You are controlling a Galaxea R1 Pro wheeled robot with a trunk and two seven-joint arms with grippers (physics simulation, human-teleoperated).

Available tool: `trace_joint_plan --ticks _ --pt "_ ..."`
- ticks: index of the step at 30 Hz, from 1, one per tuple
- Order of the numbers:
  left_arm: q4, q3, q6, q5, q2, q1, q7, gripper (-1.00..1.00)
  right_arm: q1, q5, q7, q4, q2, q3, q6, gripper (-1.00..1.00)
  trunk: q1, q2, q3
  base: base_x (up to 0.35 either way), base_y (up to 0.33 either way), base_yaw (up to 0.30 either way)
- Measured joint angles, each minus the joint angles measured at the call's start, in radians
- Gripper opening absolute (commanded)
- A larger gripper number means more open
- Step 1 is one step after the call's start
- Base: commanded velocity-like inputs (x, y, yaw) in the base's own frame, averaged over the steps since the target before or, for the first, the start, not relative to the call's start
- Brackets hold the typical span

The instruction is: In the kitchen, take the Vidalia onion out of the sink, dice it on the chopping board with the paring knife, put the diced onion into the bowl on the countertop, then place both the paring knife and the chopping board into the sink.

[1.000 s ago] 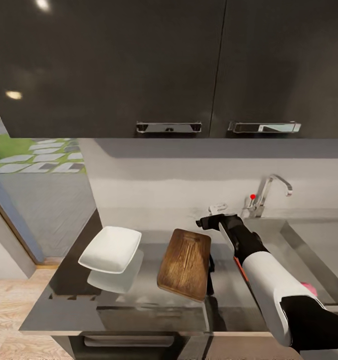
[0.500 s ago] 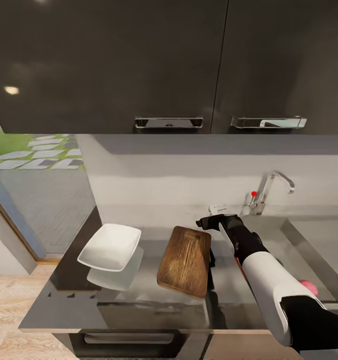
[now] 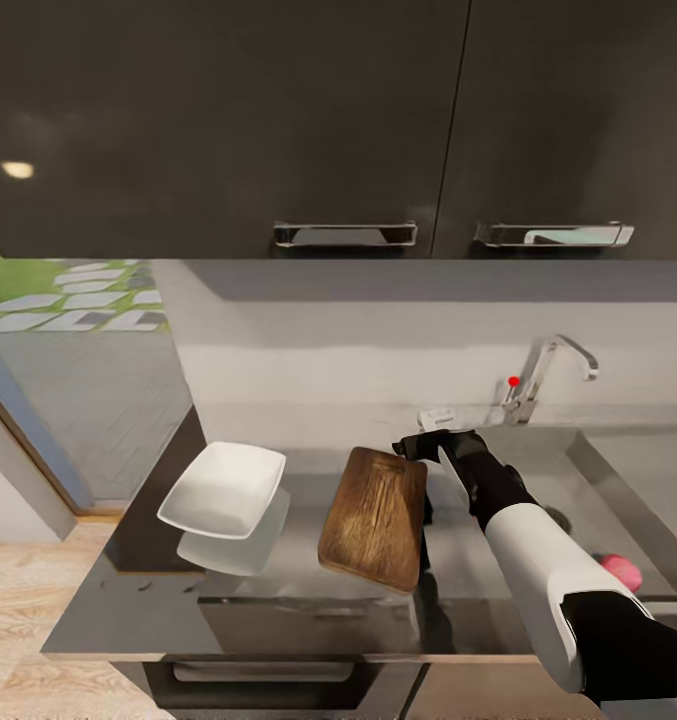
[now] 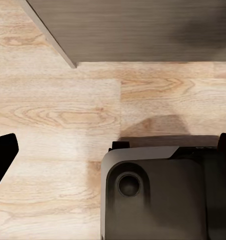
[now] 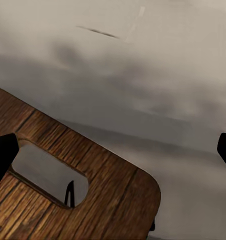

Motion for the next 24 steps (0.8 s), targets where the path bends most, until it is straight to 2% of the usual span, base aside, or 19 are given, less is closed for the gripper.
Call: trace_joint_plan --ticks 8,24 --pt "0.000 0.001 0.001 0.000 0.000 0.000 0.000 1.00 0.000 0.000 0.000 0.000 0.000 0.001 0.000 1.00 0.000 0.000 -0.013 0.000 0.001 0.000" --pt "0.001 0.000 0.001 0.000 0.000 0.000 0.000 1.00 0.000 0.001 0.000 0.000 0.001 0.001 -0.001 1.00 0.000 0.000 -0.038 0.064 -0.026 0.000"
